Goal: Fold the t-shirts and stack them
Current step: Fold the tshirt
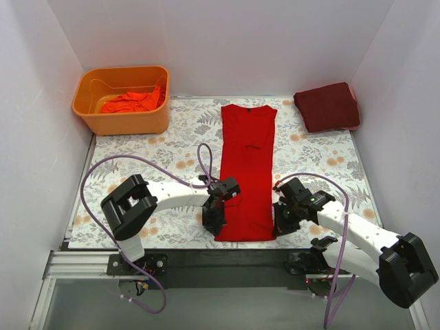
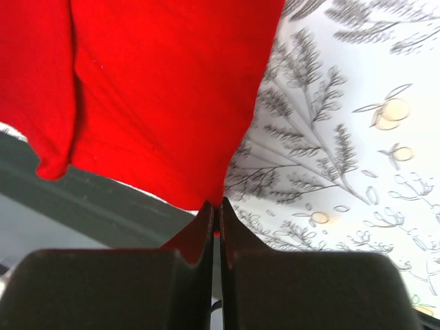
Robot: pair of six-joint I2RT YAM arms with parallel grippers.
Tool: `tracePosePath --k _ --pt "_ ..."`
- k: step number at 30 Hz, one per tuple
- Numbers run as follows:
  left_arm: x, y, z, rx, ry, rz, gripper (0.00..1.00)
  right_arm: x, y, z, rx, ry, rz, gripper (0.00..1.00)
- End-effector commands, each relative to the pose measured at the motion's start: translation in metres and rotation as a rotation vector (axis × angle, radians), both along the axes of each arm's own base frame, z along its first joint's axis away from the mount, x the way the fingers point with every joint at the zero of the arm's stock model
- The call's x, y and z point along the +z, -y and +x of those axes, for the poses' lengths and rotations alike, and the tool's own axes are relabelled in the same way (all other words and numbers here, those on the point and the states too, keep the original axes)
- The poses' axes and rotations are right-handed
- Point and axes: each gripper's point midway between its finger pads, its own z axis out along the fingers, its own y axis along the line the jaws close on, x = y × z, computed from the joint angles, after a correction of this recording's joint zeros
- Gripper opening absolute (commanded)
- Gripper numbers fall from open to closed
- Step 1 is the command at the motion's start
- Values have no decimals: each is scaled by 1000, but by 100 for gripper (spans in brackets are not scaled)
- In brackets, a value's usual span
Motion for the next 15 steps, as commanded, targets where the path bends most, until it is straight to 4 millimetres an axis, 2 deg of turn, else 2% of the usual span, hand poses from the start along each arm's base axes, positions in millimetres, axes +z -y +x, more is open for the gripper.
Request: tracePosePath --k 1,3,5,6,8,9,10,11,12,13,14,15 --pt "1 -35 -32 -28 -47 116 0 3 1 -27 37 -108 28 1" --pt "4 -38 -46 -22 -63 116 0 9 -4 -37 55 -143 80 1" --pt "8 -41 -53 -4 -70 92 0 15 -4 -38 65 -130 95 1" --pt "9 -40 -54 -5 -69 81 0 18 -4 -35 65 -114 89 1" --pt "15 -29 -43 -15 -46 49 0 21 0 -23 65 -67 47 1" --pt "18 -23 -36 -21 -30 40 0 30 -2 -7 58 -13 34 1" --pt "29 -7 -21 -22 0 -1 0 33 -4 2 55 0 14 1" --pt "29 -4 -6 -9 10 -1 0 37 -4 13 55 32 -4 1" --pt "33 -1 9 -21 44 -5 0 50 -5 38 35 119 -36 1" --pt "37 3 23 -20 66 -16 0 51 -2 51 23 135 -72 1" --pt "49 8 51 22 106 -47 0 55 -1 62 19 157 -92 1" --pt "49 8 68 16 120 -42 0 70 -4 83 32 222 -93 1"
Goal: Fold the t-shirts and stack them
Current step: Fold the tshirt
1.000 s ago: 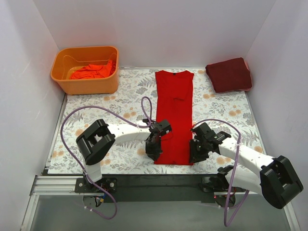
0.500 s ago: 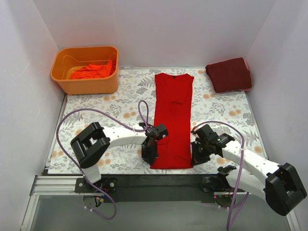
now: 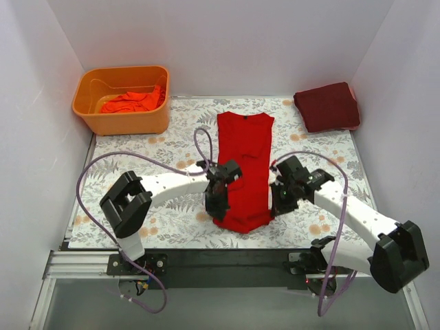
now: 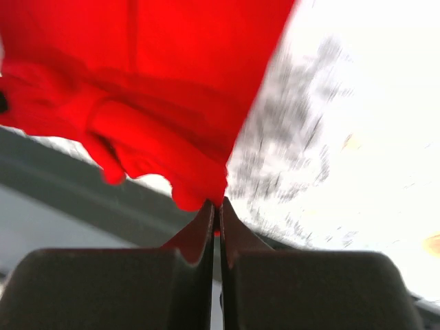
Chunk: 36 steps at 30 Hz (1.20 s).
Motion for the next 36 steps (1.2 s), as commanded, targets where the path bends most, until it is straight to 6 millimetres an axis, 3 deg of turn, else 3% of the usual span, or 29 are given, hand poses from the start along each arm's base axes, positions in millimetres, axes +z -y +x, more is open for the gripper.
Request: tracePosePath --k 1,3,4,9,10,13,22,26,36 --pt "19 0 69 27 112 -18 0 27 9 68 -20 185 -96 1" --pt "27 1 111 50 181 -22 0 37 9 89 -9 224 -95 1" --pt "29 -4 127 71 200 -12 0 45 8 110 -33 248 -88 1" --pt "27 -5 183 105 259 -23 0 56 10 159 -62 287 -74 1" --pt "18 -6 190 103 251 -15 0 49 10 165 -52 274 -85 1" --pt "14 -12 217 125 295 -10 0 45 10 182 -54 276 -85 1" --pt "16 -21 253 164 361 -12 0 35 5 205 -59 280 -68 1" --pt "29 -15 267 164 402 -26 0 33 7 212 -67 285 -77 1" --pt "4 -11 275 155 366 -2 0 4 15 224 -101 238 -96 1"
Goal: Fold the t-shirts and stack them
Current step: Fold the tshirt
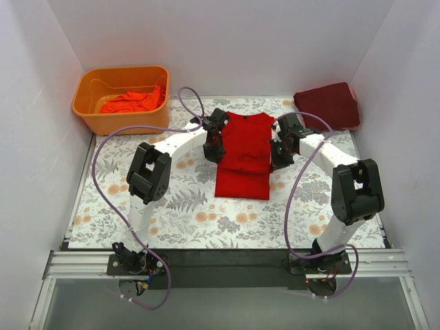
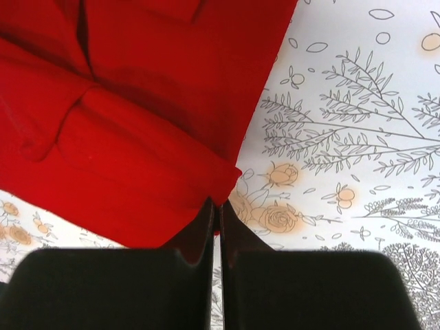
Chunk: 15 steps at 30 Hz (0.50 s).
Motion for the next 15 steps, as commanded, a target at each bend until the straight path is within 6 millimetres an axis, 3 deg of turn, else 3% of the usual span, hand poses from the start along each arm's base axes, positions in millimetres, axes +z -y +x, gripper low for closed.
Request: tracePosePath --k 1,5,8,9,11,13,14,15 --pt "-3 -12 10 23 22 45 0 -1 6 16 -20 35 -17 1" --pt "-8 -14 14 37 25 46 0 -9 4 23 -13 41 -19 1" --pt "-5 -12 18 40 40 38 13 -10 1 26 -6 41 -10 14" --pt "-1 -11 20 44 50 34 24 -4 1 29 -6 58 -4 25" --pt "9 -10 23 47 77 22 36 5 1 30 -10 81 -2 31" --pt "32 -9 27 53 132 -7 46 22 0 32 -13 134 -4 39" --pt "37 -11 26 58 141 -13 47 28 -2 31 -7 150 -6 41" --pt "56 -10 26 69 180 -42 48 41 -2 31 -5 189 -7 42"
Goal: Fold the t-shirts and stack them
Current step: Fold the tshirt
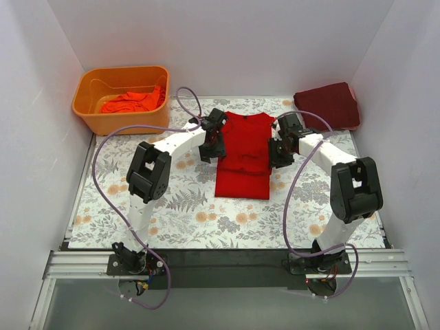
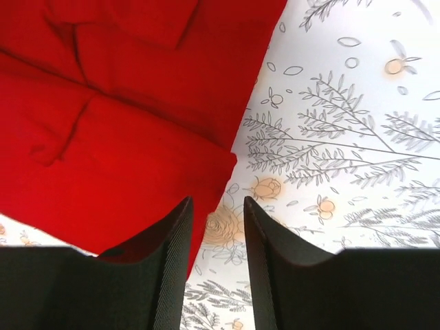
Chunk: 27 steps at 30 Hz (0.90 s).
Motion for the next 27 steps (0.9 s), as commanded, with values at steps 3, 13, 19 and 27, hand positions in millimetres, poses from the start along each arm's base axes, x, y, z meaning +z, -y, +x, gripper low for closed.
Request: tracePosePath --k 3,13,19,27 --pt "92 -3 -2 38 210 -104 50 78 -11 15 49 247 20 43" --pt "53 44 -97 -106 208 -245 10 57 -83 -37 238 205 253 18" --pt "-8 49 -104 -127 143 -140 7 21 -107 -44 251 159 290 13" --pt "-38 29 -140 -110 21 -112 7 -16 -104 -24 237 157 198 13"
